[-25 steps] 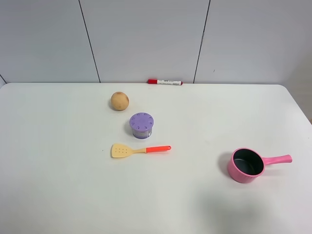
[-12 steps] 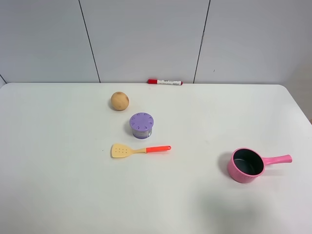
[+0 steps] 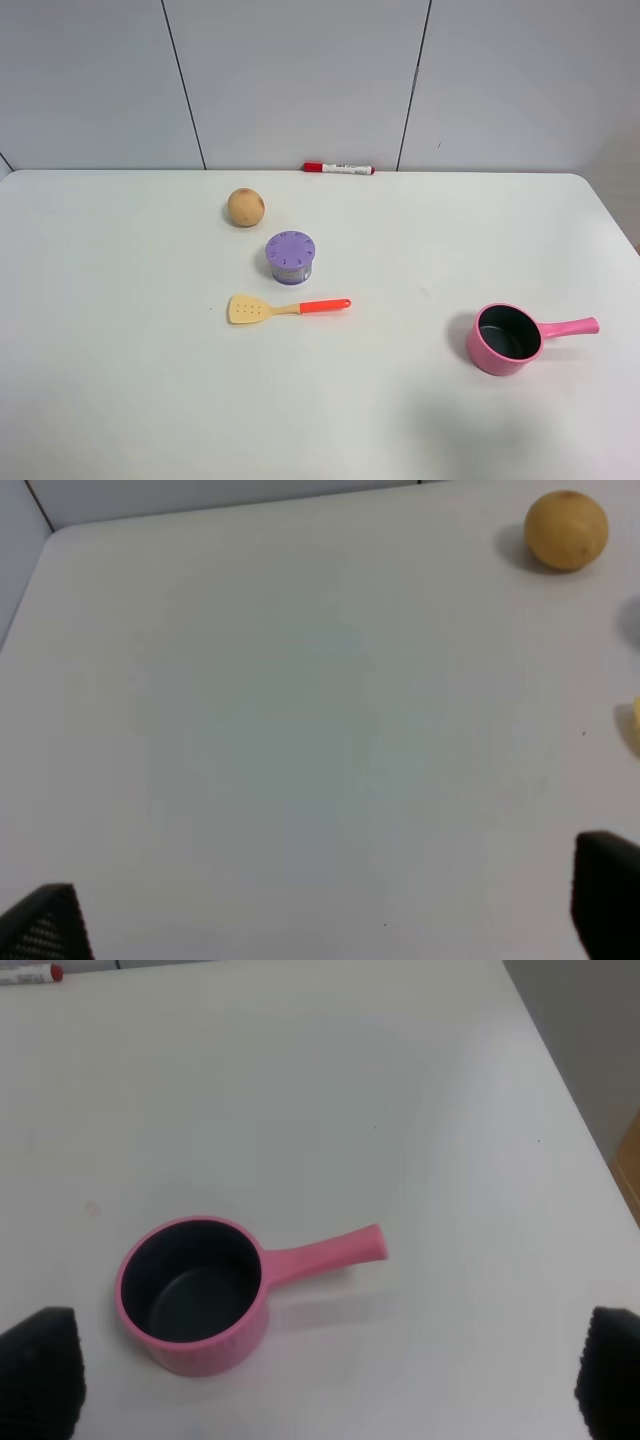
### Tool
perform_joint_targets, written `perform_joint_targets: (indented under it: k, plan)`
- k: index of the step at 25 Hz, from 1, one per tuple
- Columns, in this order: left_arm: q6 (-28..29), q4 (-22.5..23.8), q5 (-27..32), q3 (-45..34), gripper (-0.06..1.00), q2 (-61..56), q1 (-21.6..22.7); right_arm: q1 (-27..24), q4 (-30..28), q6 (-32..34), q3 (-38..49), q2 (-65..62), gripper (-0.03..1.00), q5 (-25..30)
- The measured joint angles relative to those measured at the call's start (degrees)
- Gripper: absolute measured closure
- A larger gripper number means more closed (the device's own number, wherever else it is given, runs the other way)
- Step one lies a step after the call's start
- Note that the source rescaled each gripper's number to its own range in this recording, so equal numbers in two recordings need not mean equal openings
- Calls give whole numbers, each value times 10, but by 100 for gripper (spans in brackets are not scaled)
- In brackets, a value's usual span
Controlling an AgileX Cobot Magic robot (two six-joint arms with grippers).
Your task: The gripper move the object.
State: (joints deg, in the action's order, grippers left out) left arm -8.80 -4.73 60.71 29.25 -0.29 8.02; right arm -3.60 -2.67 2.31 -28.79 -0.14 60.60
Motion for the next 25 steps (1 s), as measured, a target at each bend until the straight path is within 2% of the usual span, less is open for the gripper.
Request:
perform_joint_targets:
  k: [25]
  plan:
    - [0,0,0,0,-6,0,0,0,0,0,0,0,-3,0]
